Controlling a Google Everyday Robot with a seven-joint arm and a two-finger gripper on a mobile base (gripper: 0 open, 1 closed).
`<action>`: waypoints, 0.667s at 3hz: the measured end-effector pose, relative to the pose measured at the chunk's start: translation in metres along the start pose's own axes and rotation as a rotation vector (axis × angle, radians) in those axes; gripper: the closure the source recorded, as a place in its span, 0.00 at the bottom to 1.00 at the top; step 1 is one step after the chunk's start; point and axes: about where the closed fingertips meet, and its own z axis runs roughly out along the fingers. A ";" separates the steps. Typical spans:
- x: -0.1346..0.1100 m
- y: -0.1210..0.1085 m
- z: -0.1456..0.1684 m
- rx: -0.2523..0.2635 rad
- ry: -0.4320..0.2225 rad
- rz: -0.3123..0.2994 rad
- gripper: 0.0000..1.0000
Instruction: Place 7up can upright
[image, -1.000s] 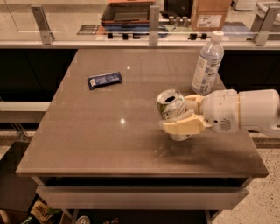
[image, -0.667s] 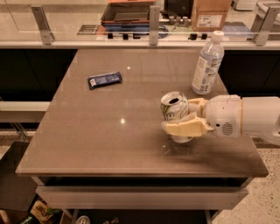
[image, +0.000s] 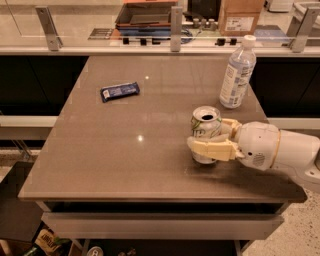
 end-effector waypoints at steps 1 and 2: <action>0.003 -0.001 0.000 -0.023 -0.058 -0.002 1.00; 0.009 0.002 0.000 -0.061 -0.054 -0.007 1.00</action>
Offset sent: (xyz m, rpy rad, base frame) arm -0.0082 -0.0044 -0.0192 0.0492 -0.0202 0.0999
